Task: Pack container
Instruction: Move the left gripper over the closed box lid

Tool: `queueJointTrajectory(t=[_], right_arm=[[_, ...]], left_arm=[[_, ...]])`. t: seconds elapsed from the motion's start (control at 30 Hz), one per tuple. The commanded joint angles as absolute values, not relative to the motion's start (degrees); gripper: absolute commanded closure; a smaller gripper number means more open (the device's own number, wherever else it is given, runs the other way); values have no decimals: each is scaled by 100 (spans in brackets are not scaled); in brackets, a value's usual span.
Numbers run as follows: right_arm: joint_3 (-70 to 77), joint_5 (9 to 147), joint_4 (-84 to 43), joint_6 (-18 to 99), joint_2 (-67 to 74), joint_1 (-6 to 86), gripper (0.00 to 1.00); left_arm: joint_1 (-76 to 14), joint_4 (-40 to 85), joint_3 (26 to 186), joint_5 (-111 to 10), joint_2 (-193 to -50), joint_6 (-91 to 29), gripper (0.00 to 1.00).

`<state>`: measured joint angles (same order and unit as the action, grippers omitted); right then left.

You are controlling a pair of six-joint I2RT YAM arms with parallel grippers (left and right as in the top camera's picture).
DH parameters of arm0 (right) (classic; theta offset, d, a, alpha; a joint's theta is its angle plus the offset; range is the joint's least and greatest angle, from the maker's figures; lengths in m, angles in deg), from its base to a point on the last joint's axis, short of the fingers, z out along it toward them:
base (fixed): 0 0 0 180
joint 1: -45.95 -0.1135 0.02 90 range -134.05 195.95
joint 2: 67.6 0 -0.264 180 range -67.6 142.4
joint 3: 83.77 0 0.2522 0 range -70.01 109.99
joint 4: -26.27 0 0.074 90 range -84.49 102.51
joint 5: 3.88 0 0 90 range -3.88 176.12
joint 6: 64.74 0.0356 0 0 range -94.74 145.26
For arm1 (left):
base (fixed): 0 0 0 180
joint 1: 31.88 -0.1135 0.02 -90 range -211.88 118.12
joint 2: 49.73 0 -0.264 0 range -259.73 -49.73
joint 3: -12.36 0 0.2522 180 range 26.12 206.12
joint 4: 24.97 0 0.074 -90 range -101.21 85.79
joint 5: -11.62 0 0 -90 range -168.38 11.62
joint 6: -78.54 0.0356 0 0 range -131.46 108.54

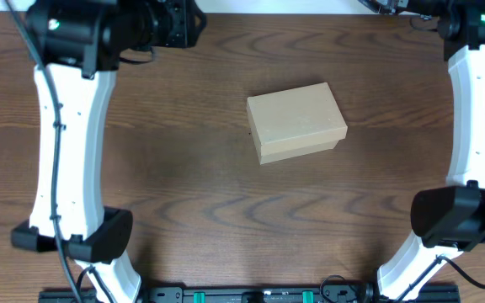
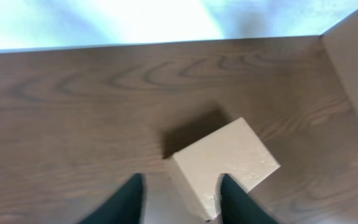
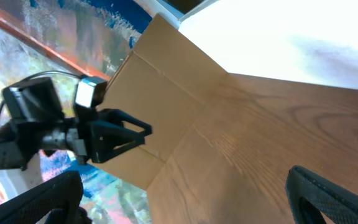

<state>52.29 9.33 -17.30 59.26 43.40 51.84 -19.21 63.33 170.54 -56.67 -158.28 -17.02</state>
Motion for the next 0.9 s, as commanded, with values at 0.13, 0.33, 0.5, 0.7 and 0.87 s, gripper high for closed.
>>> queueJointTrajectory(t=[0.13,0.33,0.5,0.7,0.87], right_arm=[[5266,764,-1773,5780,4069,5431,1],[5266,769,-1769,5797,4065,5702,1],[5266,745,-1784,5799,4065,5908,1],[5266,616,-1876,5795,4065,6017,1],[5266,618,-1876,5775,4065,6164,1]], left_arm=[[-1639,6259,17041,-5951,-14976,-985,80],[-717,6143,17041,-6910,-14353,-955,94],[-70,6078,17024,-6945,-14357,-1007,94],[267,6115,17019,-6935,-14873,-989,94],[308,6178,17019,-6757,-15481,-972,94]])
